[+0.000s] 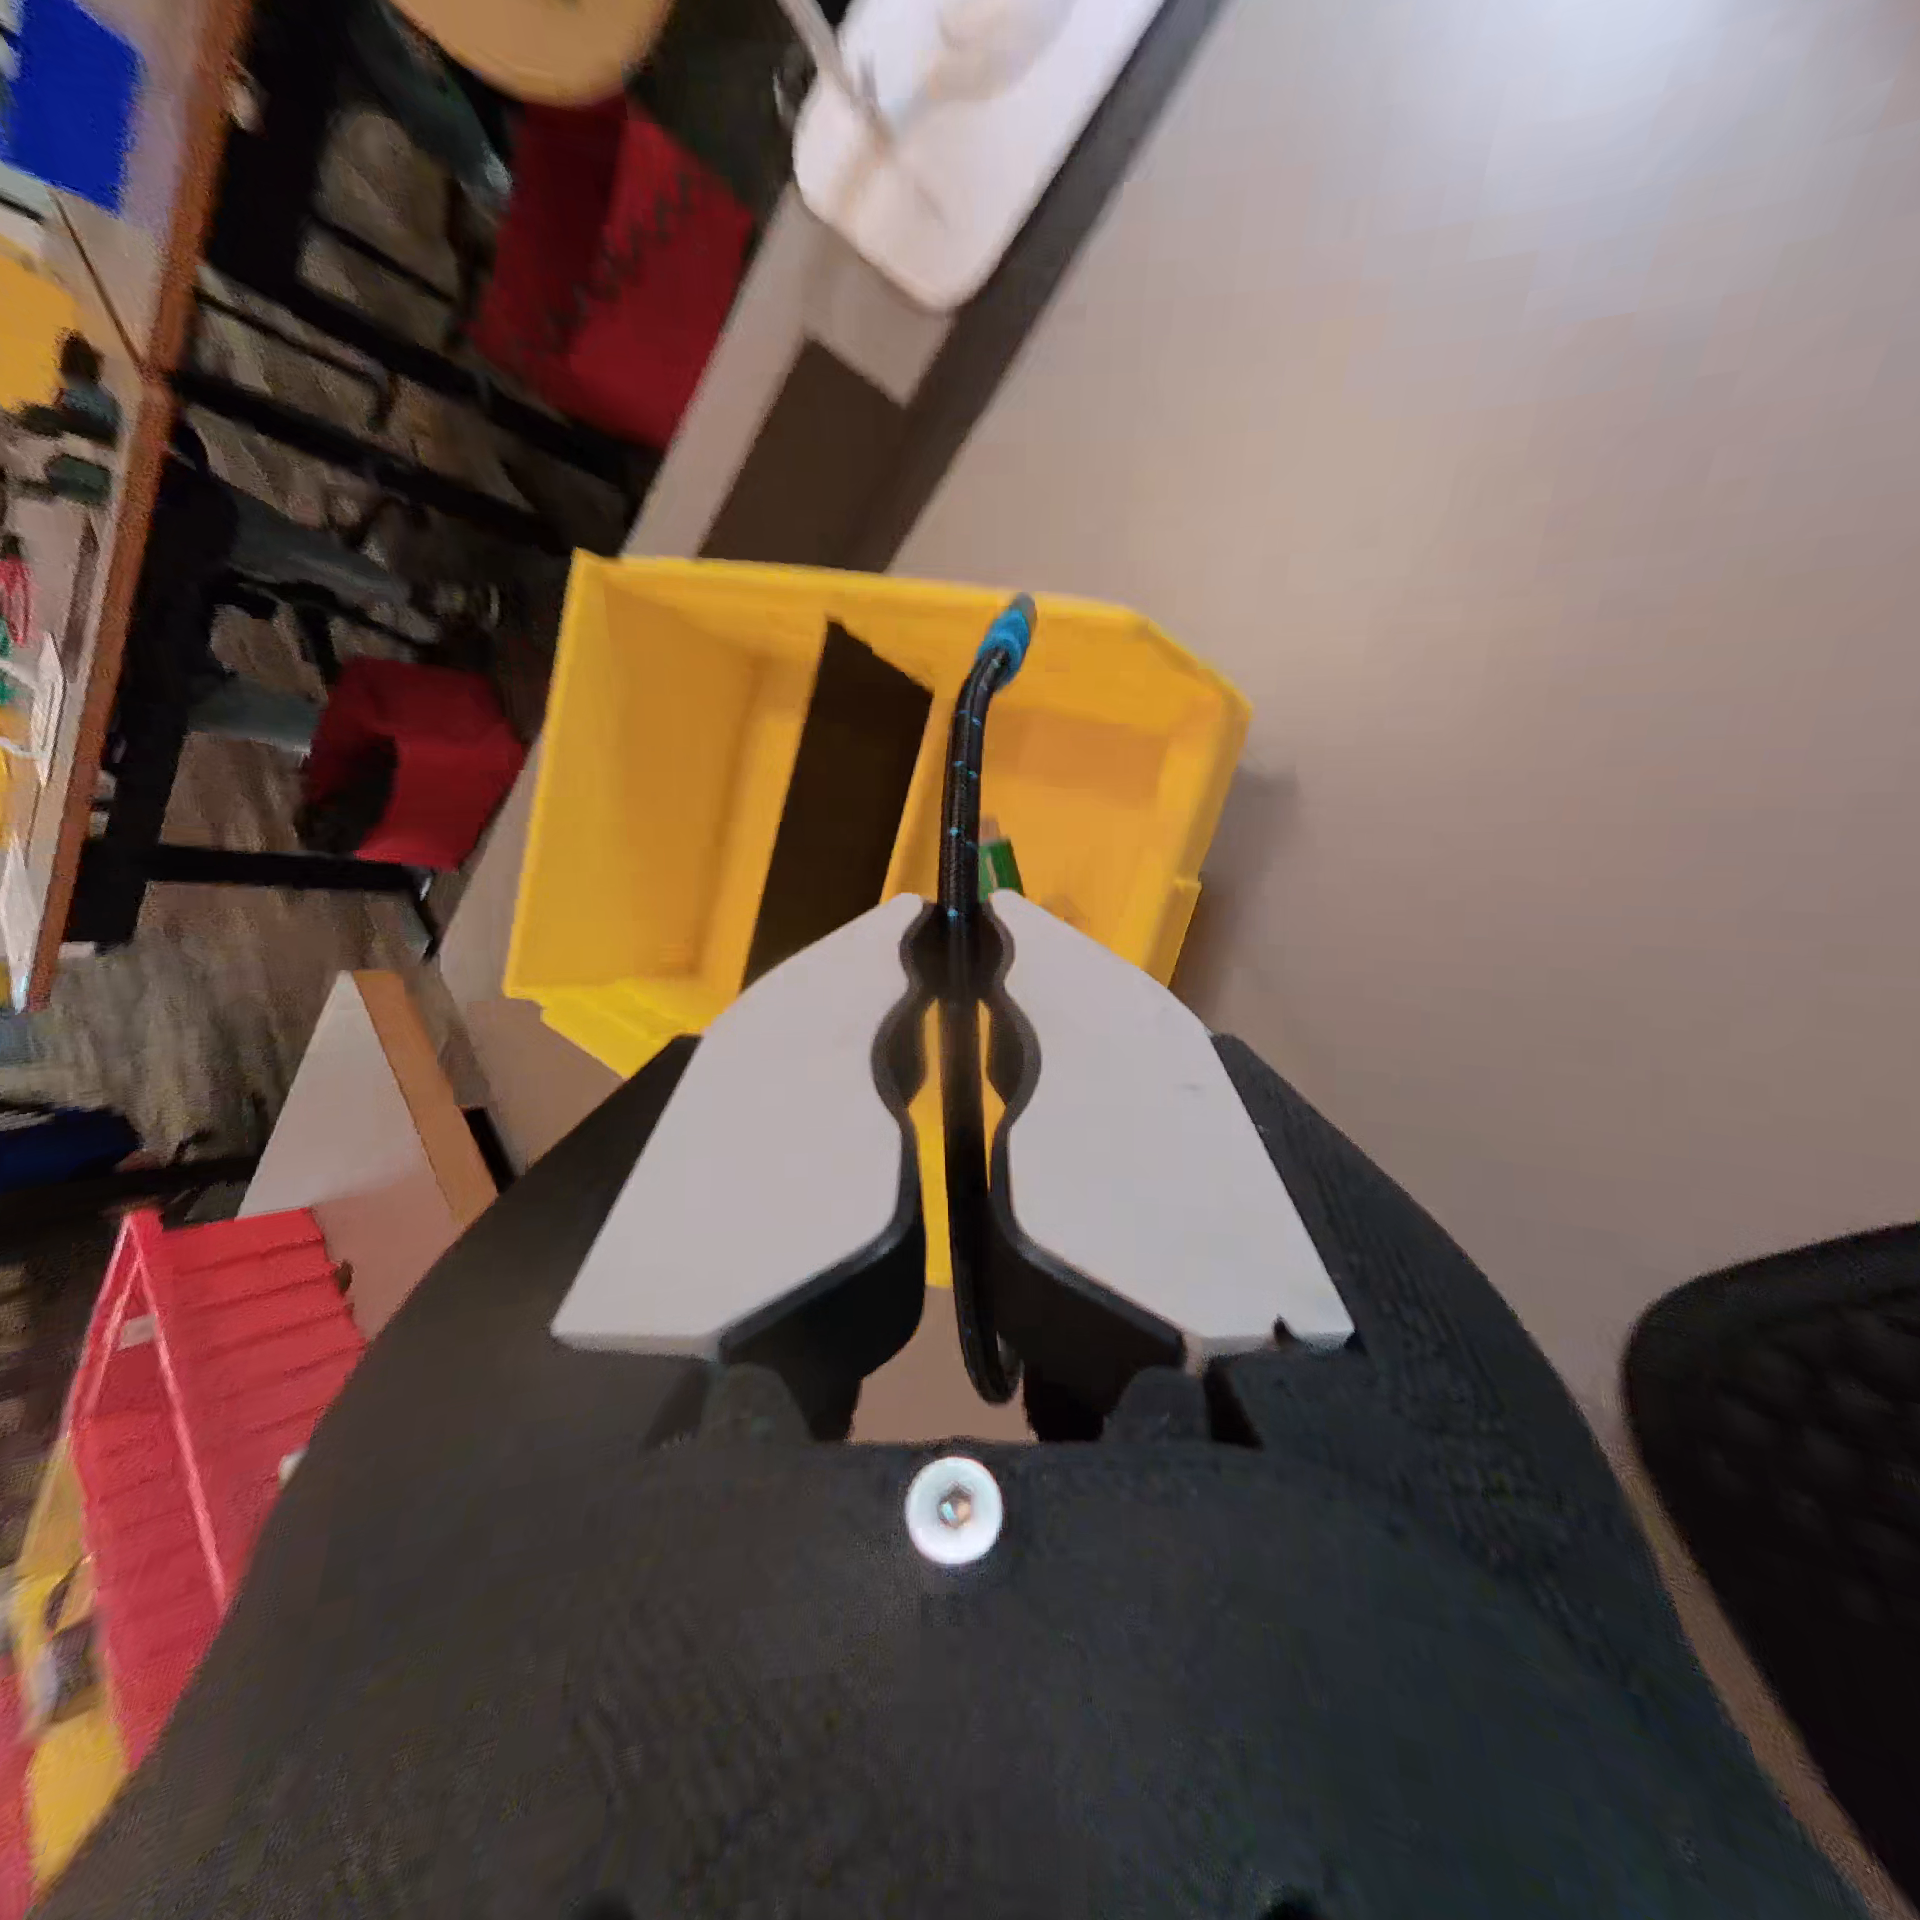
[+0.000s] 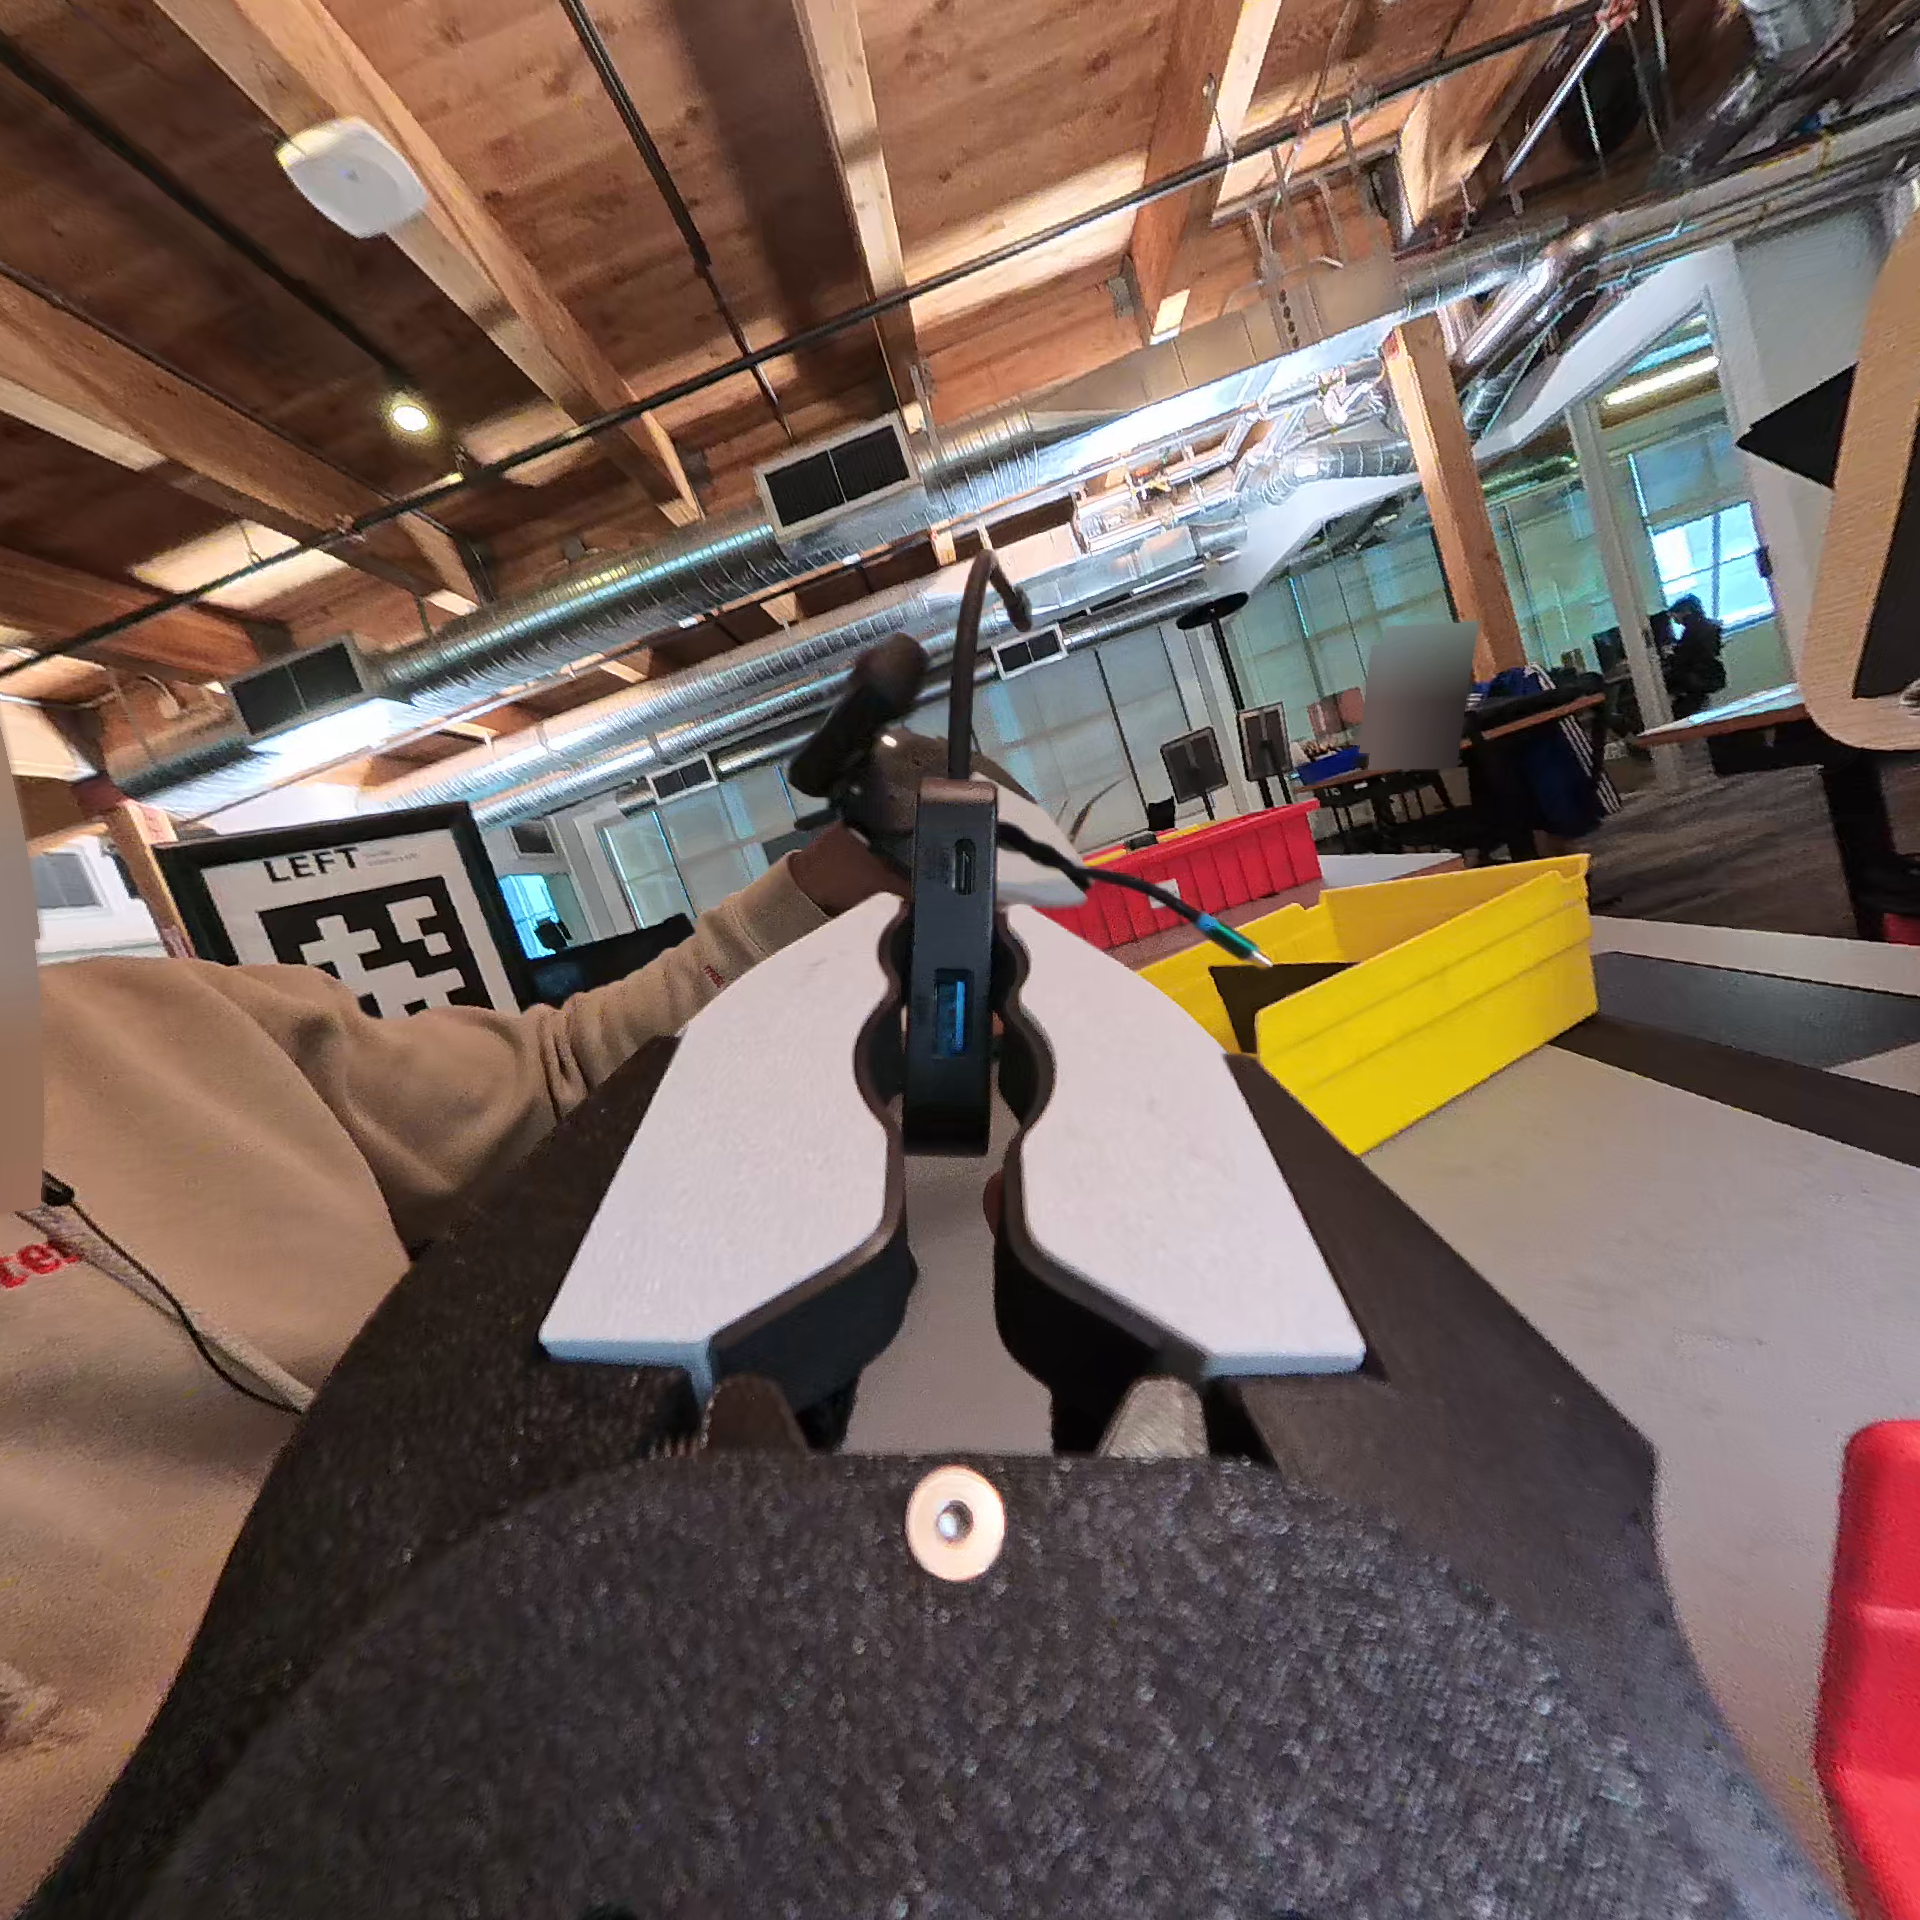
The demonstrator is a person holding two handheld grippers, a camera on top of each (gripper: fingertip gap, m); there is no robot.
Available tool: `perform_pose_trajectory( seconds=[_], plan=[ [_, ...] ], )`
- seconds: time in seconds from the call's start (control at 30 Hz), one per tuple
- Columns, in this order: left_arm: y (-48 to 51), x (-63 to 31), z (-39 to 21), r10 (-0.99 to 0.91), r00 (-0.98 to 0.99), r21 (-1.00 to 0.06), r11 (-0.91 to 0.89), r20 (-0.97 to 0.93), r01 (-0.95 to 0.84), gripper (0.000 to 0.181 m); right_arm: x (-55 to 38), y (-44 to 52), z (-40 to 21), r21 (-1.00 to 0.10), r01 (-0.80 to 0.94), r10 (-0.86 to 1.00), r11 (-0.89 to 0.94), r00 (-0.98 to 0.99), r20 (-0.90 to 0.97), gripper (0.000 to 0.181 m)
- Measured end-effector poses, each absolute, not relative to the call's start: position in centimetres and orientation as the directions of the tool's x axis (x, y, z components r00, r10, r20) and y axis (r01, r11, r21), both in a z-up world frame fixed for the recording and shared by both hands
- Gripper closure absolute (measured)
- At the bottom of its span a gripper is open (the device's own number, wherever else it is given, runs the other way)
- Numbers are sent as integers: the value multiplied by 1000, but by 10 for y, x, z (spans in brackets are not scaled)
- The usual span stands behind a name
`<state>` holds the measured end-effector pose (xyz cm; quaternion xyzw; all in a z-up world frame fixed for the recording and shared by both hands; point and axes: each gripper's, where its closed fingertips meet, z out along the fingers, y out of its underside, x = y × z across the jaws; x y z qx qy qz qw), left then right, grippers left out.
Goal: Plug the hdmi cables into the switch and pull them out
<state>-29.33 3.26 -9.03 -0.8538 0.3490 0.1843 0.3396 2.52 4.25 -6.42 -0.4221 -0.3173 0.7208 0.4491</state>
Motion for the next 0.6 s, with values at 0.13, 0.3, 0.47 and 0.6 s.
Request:
perform_pose_trajectory(
  seconds=[0.13, 0.3, 0.47, 0.6],
  plan=[
    [-4, -238, -21, -562, 746, -712, -352, -359, -608, 175, 30, 43, -59, -803, -415, 901, -427, -274, -338, 168],
    [-55, -162, -8, -812, 561, -897, -359, 162, -260, 175, 32, 48, -60, -776, -435, 888, -456, -282, -364, 168],
    [-40, -145, -121, -721, 494, -783, -610, 485, -122, 175, 32, 52, -65, -773, -431, 883, -466, -275, -379, 168],
    [-22, -150, -220, -662, 590, -706, -677, 462, -206, 175, 32, 56, -70, -771, -425, 879, -474, -270, -392, 168]
  ],
)
